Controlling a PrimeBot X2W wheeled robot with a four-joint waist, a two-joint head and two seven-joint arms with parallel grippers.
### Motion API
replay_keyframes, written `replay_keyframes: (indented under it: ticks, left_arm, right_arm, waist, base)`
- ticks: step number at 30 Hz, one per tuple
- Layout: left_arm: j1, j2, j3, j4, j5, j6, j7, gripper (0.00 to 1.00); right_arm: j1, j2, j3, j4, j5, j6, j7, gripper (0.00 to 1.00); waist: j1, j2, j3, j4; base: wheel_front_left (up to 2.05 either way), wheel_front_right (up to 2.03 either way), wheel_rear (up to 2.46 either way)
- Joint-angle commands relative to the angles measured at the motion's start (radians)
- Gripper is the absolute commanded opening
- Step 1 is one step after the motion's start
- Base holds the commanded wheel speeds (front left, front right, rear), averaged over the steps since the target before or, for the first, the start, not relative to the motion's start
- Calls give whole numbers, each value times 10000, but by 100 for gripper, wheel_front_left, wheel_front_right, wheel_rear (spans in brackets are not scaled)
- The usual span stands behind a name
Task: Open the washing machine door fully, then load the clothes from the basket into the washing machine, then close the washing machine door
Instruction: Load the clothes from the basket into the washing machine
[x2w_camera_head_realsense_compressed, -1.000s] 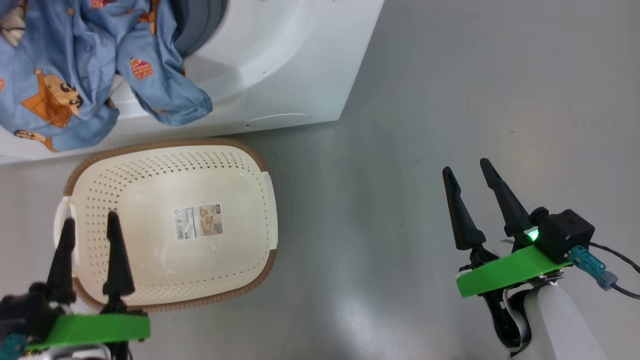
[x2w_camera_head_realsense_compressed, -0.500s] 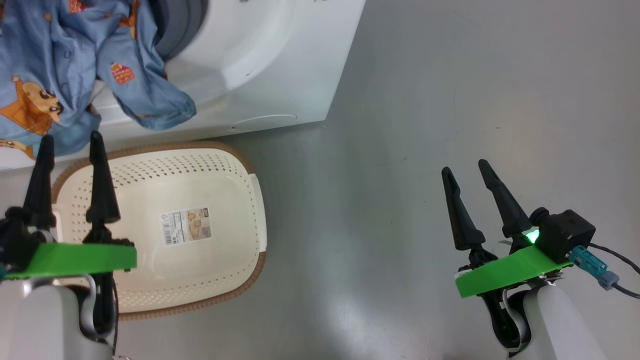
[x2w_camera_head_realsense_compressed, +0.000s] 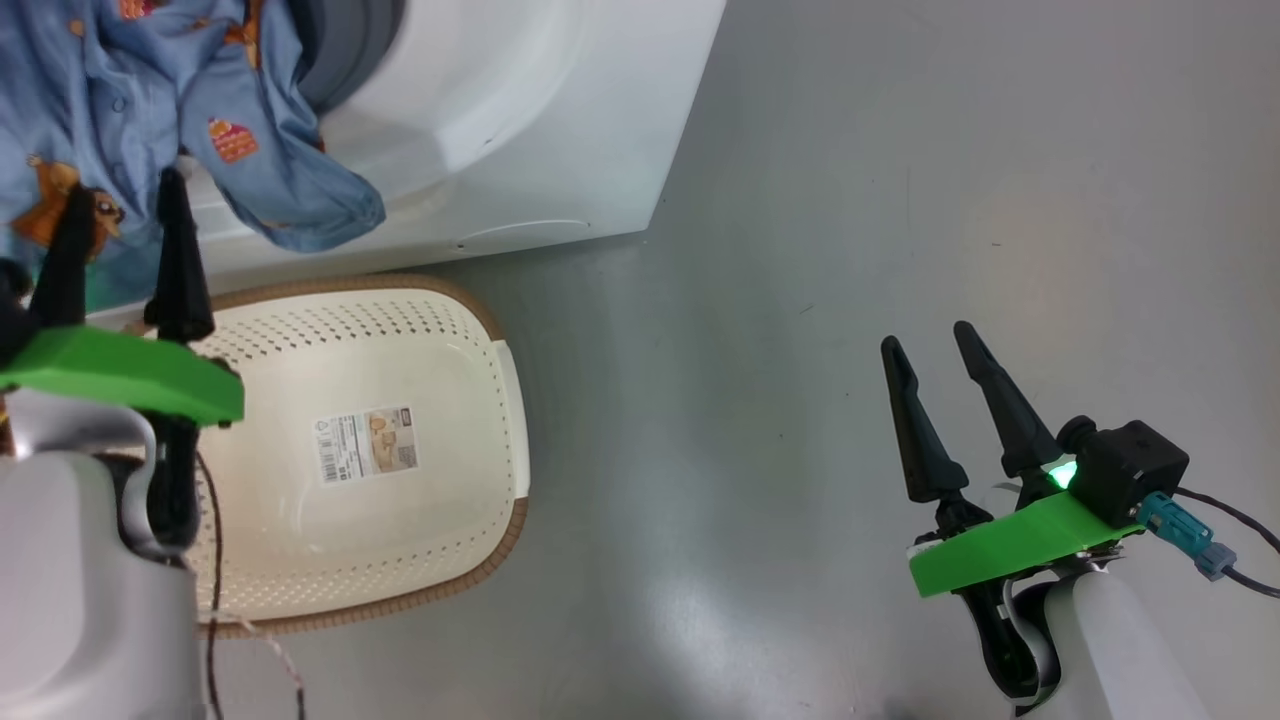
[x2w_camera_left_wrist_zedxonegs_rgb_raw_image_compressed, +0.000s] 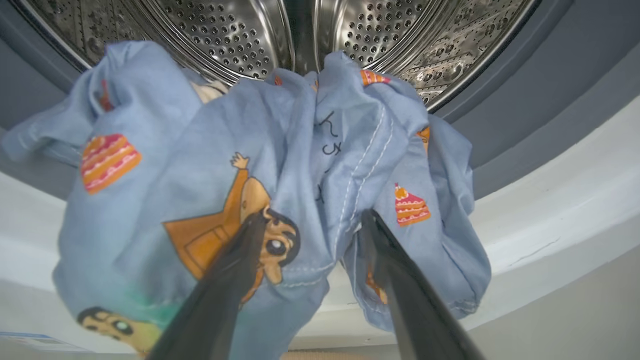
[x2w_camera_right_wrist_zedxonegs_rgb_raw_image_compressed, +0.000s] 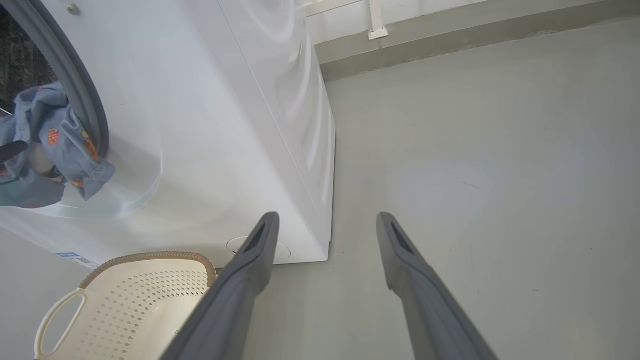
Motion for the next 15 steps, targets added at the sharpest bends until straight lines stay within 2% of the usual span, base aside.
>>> replay_keyframes:
  ticks: [1, 8, 13, 14, 15]
  left_arm:
    - [-235, 280, 258, -118, -96, 55, 146, 100]
    - [-1221, 164, 278, 838, -816, 100, 1511, 100]
    - [-1878, 191, 300, 1320, -1028, 160, 1843, 100]
    - [-1992, 182, 308, 1391, -1080, 152, 1838, 64]
    - [-2107, 210, 283, 1443, -1073, 137, 1797, 8]
  right_arm:
    - [181, 19, 266, -173, 68, 16, -74, 100]
    - [145, 19, 289, -121, 185, 16, -74, 100]
    - [82, 19, 340, -102, 224, 16, -74, 100]
    - [72, 19, 355, -98, 239, 16, -74, 100]
    - [59, 19, 367, -95, 251, 16, -74, 100]
  waist:
    - [0, 0, 29, -9]
    - [0, 0, 215, -50]
    - [0, 0, 349, -87]
    - [0, 0, 369, -98]
    - [0, 0, 392, -108]
  base:
    - [0, 0, 0]
    - [0, 0, 0]
    - [0, 0, 0]
    - [0, 0, 0]
    - [0, 0, 0]
